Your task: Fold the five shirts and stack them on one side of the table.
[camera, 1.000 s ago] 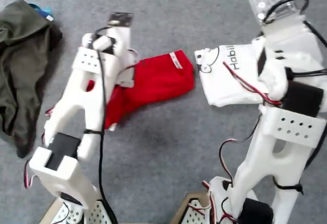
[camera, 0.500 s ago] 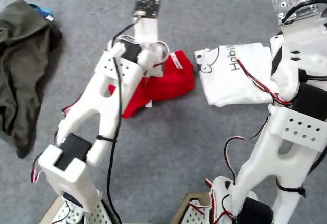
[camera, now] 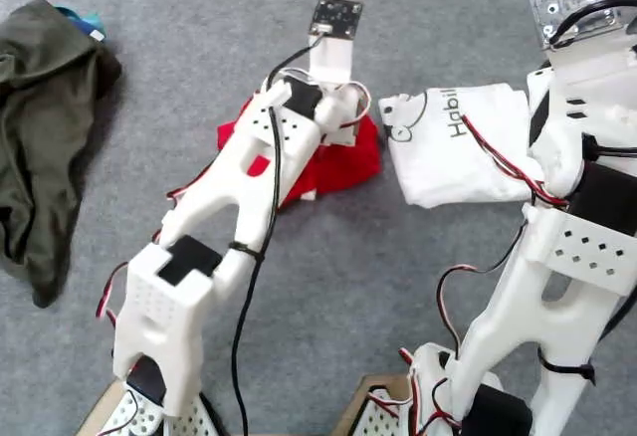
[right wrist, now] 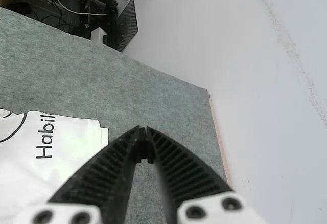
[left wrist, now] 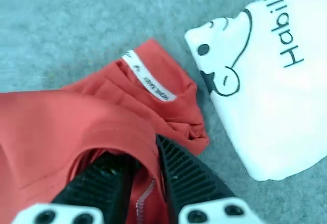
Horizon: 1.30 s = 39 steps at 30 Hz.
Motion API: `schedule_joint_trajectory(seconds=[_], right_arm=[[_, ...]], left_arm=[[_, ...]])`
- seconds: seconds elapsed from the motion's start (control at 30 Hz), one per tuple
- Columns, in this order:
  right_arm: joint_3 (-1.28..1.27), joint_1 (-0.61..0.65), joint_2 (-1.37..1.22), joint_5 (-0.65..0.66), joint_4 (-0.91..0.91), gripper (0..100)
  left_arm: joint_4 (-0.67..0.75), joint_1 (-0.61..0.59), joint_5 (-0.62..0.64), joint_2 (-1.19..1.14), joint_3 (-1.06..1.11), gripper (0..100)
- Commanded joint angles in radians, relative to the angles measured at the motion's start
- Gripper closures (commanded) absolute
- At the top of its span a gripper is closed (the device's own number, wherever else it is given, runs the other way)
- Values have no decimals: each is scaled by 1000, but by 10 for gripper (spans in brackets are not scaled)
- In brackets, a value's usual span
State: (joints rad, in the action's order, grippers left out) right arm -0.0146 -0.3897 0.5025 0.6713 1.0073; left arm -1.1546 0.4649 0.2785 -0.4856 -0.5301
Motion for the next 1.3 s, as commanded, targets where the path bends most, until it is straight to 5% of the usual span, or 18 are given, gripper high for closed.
schedule_joint_trajectory(seconds=[0.0, 0.37, 0.53, 0.73, 0.93, 1.13, 1.27], right_arm=[[10, -11, -5, 11, -23, 984], [10, -11, -38, 11, -49, 984], [10, -11, -38, 11, -46, 984], [2, 21, -38, 6, -40, 984], [-59, 209, -71, 2, 43, 984], [-189, 477, -148, -106, 51, 984], [-226, 644, -260, -183, 71, 984]], left_arm=[[14, 33, 5, -14, -79, 971], [17, 39, 3, -48, -88, 962], [14, 24, 46, -46, -87, 763], [-35, -59, 103, -31, -136, 744], [-261, -211, 98, 32, -351, 748], [-462, -458, 80, 75, -550, 959], [-603, -590, -32, 75, -561, 973]])
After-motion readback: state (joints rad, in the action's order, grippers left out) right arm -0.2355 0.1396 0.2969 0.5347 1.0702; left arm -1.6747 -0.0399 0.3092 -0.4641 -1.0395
